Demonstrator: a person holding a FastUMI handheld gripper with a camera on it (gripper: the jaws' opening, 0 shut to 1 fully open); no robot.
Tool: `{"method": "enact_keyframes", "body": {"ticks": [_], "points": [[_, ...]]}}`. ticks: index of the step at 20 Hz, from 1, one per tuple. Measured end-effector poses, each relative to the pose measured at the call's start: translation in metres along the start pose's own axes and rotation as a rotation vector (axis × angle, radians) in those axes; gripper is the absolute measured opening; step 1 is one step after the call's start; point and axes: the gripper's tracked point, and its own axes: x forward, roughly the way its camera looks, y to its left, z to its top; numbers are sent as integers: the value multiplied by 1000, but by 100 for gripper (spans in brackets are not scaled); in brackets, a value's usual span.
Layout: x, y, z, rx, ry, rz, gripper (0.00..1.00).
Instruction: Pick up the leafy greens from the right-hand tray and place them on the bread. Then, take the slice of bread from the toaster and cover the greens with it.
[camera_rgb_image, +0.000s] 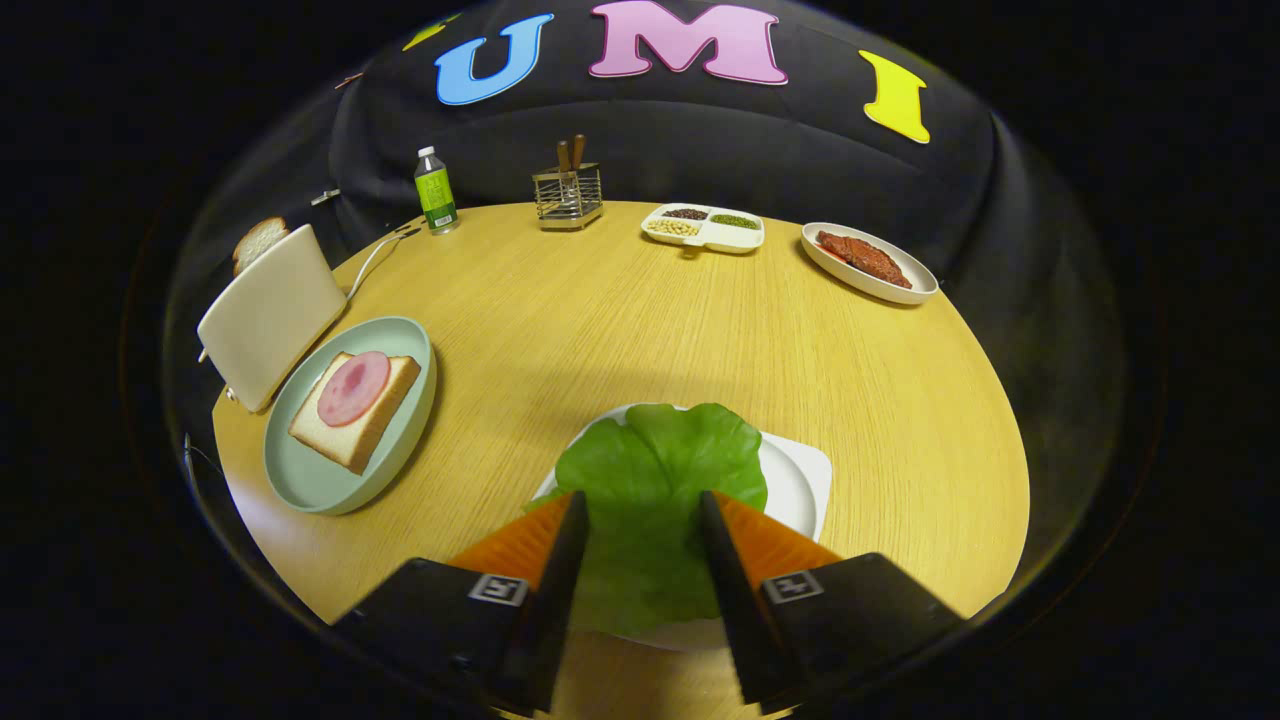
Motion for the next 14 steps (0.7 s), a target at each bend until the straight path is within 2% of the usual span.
{"method": "enact_keyframes", "body": {"ticks": [1,4,5,9,14], "points": [[3,1,0,0,2,1,44],[7,-6,-1,5,0,-15,43],[5,-5,-1,10,0,-15,12],[6,-3,1,28,23,-4,6],[-4,-5,9,55,64,-28,5]]}}
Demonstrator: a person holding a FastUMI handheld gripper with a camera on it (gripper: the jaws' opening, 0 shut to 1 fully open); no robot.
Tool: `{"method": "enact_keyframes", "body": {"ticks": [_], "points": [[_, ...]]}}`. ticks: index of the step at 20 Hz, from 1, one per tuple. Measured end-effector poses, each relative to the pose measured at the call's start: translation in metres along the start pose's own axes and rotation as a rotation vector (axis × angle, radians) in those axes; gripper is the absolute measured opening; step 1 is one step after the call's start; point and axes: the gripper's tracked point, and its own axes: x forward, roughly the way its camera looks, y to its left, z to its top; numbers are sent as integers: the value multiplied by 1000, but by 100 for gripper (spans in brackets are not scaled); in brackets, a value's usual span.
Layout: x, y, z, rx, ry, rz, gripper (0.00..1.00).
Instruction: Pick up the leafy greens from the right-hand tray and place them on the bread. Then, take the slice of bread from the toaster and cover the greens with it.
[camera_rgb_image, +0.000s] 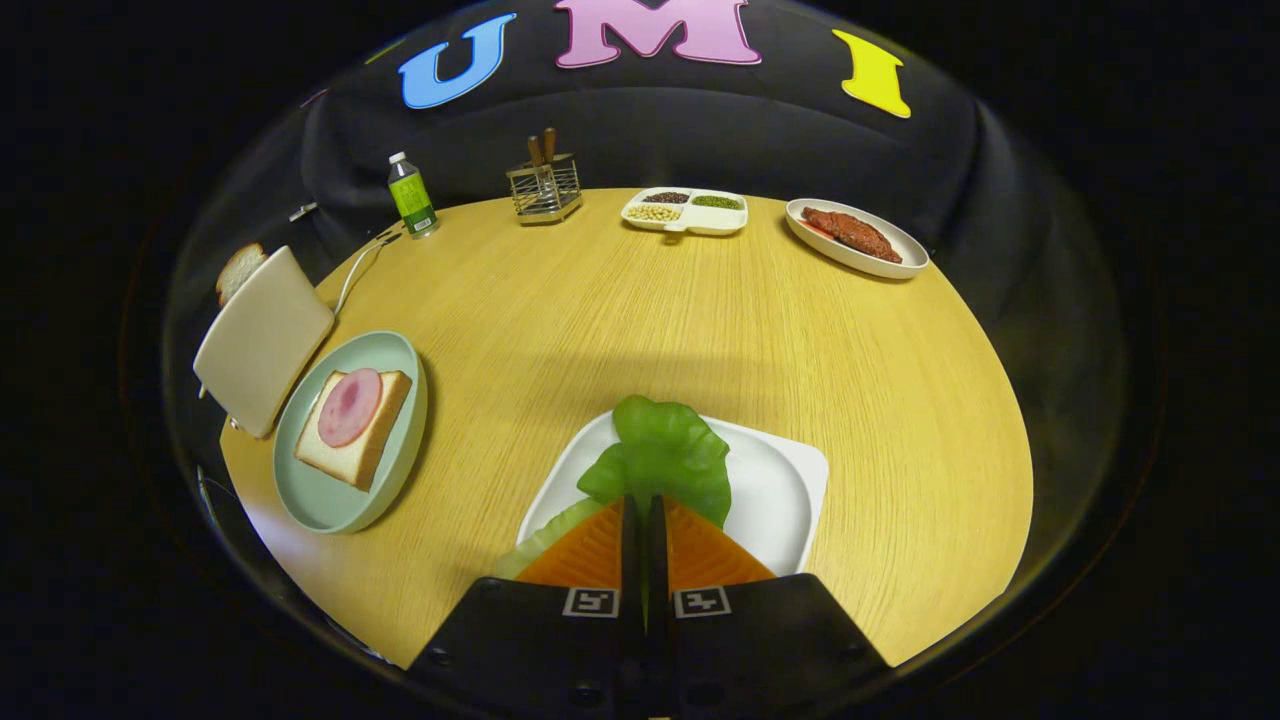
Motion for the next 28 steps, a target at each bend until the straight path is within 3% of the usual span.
{"method": "enact_keyframes", "body": {"ticks": [6,11,19,28], "points": [[-47,2,38,85,-69,-65,5],[-88,20,72,48,-158,-88,5],[-120,125,109,-26,-232,57,5],[-82,209,99,-56,-134,152,5]]}}
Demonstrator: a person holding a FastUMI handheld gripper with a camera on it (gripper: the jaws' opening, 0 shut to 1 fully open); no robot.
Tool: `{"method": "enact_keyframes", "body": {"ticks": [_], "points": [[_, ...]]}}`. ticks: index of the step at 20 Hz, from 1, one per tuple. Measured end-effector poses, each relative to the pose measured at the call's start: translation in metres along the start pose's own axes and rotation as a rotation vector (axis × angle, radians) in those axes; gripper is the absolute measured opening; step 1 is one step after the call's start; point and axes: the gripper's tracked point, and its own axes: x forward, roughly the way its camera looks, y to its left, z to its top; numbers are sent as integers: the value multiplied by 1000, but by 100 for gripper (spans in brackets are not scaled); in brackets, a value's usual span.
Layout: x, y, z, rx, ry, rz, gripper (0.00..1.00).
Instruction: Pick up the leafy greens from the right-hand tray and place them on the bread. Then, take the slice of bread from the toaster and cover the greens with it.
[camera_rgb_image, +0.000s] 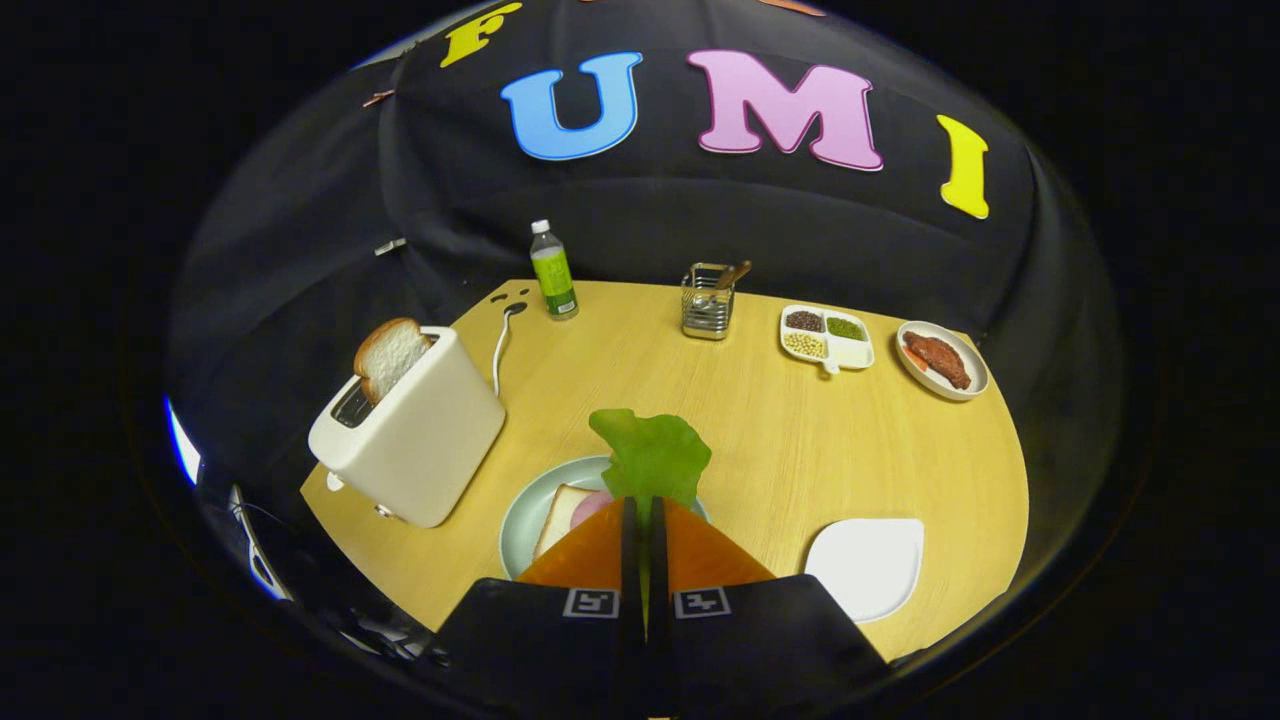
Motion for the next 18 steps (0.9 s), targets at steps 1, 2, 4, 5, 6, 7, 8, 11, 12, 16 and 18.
{"method": "enact_keyframes", "body": {"ticks": [1,2,4,5,6,7,8,11,12,16,18], "points": [[5,8,-3,-2,8,11,6],[11,14,-5,-6,16,21,5],[24,25,-11,-27,36,35,5],[29,29,-13,-40,45,38,5],[35,32,-15,-52,55,40,5],[41,36,-17,-64,62,39,5],[46,37,-19,-76,65,36,5],[60,42,-26,-106,85,29,6],[64,42,-28,-114,93,24,6],[71,44,-32,-139,103,5,20],[73,45,-34,-146,104,-2,21]]}}
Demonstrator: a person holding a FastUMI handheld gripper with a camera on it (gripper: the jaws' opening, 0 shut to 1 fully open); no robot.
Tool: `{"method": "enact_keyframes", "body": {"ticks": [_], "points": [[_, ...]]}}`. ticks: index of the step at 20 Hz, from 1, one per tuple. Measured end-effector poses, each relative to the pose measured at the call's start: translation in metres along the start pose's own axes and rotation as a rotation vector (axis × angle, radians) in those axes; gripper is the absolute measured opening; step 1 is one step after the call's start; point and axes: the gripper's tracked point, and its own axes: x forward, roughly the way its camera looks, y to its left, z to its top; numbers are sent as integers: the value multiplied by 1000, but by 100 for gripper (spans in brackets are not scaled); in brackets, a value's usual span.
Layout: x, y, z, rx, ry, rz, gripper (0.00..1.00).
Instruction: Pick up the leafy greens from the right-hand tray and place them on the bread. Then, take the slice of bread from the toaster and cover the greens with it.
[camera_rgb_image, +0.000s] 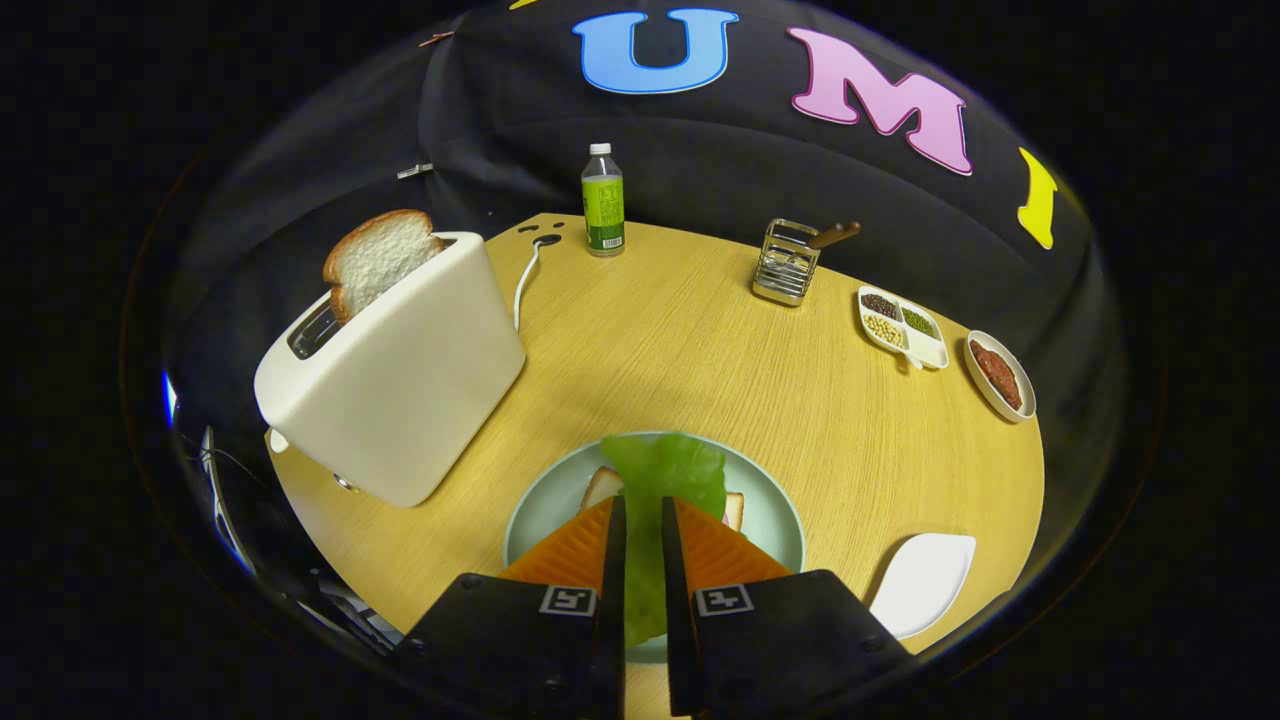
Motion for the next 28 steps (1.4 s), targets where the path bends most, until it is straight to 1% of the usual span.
{"method": "enact_keyframes", "body": {"ticks": [2,3,5,6,8,10,11,12,13,15,17,23,25,28], "points": [[3,-1,-4,-11,12,-11,25],[4,-1,-7,-16,20,-12,38],[6,-5,-11,-36,31,-25,55],[5,-5,-11,-41,31,-26,61],[4,-6,-11,-45,29,-32,77],[2,-7,-9,-43,25,-33,87],[2,-8,-8,-42,23,-34,90],[1,-6,-8,-38,22,-27,90],[0,-5,-6,-36,17,-24,93],[-4,0,1,-36,-2,-6,96],[-13,10,17,-43,-45,19,99],[-53,69,94,-120,-238,145,99],[-64,93,112,-136,-269,189,99],[-75,123,135,-117,-300,250,99]]}}
